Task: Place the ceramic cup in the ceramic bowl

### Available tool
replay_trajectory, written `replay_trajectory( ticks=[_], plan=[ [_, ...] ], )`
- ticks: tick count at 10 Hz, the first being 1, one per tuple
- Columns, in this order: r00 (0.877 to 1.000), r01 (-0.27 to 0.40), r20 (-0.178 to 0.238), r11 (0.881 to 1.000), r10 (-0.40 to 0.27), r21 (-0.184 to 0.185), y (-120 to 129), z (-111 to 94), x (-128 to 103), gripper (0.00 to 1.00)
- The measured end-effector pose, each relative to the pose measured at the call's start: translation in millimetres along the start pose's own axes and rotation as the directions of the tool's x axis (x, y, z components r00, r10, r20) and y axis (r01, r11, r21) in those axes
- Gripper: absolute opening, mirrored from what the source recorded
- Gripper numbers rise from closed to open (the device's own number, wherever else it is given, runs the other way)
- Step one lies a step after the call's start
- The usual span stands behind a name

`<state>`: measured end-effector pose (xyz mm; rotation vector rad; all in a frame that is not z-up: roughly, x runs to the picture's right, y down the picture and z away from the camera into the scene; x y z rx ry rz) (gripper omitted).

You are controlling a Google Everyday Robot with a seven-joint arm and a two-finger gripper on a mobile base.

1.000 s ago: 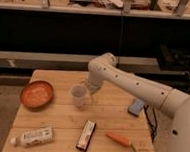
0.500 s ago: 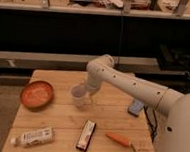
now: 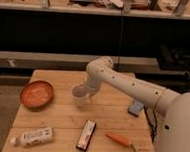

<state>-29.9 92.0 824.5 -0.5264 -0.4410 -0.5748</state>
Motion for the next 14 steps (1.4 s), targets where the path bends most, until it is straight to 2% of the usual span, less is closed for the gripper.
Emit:
replay_trajectory(
  ticks=[14],
  plan=[
    [0.997,0.073,0.006,0.997,-0.073,-0.015,4,17,-8,0.80]
  ],
)
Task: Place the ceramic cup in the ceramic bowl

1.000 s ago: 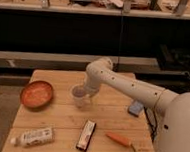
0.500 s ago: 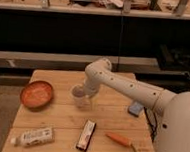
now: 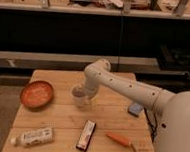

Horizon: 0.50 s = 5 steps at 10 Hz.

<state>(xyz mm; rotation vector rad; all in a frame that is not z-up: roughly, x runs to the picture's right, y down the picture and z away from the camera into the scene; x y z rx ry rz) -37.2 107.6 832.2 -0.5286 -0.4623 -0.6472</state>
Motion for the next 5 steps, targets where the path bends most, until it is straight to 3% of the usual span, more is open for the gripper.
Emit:
replay_trajectory(
  ticks=[5],
  plan=[
    [1.000,0.019,0.002,1.000,-0.019,0.004,0.6,4.3,-1.1,0.80]
  ],
)
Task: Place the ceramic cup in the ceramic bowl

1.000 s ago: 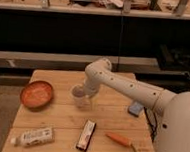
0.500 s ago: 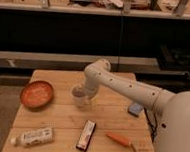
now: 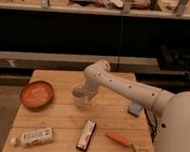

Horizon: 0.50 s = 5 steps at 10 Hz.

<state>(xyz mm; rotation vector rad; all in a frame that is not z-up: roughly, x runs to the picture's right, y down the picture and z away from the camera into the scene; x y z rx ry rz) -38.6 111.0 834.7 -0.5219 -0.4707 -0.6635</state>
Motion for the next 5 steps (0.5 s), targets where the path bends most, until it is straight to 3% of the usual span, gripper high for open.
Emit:
replay_trajectory(
  ticks=[5],
  plan=[
    [1.000,0.016,0.004,1.000,-0.016,0.003,0.7,4.8,-0.4,0.80]
  ],
)
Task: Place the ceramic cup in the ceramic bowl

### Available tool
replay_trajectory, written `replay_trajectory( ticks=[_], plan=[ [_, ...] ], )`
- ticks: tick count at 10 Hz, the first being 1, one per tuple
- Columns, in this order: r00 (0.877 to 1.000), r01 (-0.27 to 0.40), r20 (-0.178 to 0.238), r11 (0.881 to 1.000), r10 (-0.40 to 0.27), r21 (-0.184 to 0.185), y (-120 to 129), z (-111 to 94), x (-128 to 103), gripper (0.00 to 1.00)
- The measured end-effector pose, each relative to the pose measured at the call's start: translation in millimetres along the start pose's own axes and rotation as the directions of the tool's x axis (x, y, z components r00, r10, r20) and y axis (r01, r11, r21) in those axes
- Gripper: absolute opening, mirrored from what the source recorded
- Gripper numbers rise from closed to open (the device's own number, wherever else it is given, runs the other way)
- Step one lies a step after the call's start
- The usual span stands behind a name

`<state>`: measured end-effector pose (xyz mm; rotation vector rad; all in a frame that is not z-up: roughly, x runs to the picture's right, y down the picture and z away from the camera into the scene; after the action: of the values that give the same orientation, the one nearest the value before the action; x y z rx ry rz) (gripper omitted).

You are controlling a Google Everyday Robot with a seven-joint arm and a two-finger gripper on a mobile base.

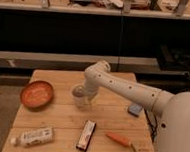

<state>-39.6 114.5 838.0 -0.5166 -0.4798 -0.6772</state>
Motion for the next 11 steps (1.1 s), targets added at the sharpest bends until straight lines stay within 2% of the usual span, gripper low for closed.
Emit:
replay_trajectory(
  ticks=[11],
  plan=[
    [1.000,0.023,0.003,1.000,-0.023,0.008,0.0,10.6,0.0,0.80]
  ],
)
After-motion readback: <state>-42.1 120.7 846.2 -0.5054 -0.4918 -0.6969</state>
